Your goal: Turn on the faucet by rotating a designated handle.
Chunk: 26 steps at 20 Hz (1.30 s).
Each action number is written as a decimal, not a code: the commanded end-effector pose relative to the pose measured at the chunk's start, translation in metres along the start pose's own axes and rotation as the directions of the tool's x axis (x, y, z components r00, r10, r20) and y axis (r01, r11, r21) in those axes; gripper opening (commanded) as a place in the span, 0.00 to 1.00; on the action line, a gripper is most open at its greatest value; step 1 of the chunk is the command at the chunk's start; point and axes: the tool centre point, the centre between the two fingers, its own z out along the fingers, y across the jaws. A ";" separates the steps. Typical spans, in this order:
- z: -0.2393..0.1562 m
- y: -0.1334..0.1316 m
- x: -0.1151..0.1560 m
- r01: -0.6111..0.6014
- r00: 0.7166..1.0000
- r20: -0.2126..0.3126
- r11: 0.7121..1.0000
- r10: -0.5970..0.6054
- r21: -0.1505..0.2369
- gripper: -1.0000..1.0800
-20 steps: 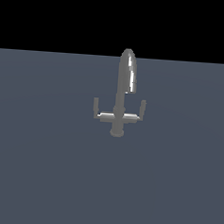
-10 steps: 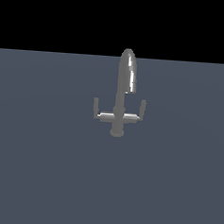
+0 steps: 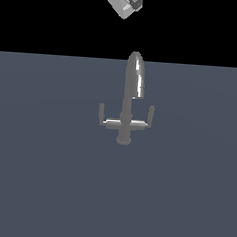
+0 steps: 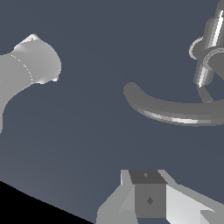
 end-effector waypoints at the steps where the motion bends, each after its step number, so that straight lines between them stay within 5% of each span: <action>1: 0.002 0.009 0.004 0.078 0.996 0.036 0.997 -0.079 0.007 0.00; 7: 0.006 0.030 0.014 0.257 0.959 0.115 0.965 -0.261 0.043 0.00; 13: 0.010 0.051 0.026 0.422 0.883 0.181 0.901 -0.434 0.102 0.00; 19: 0.015 0.072 0.039 0.565 0.773 0.228 0.806 -0.592 0.179 0.00; 26: 0.021 0.096 0.057 0.694 0.610 0.255 0.661 -0.750 0.286 0.00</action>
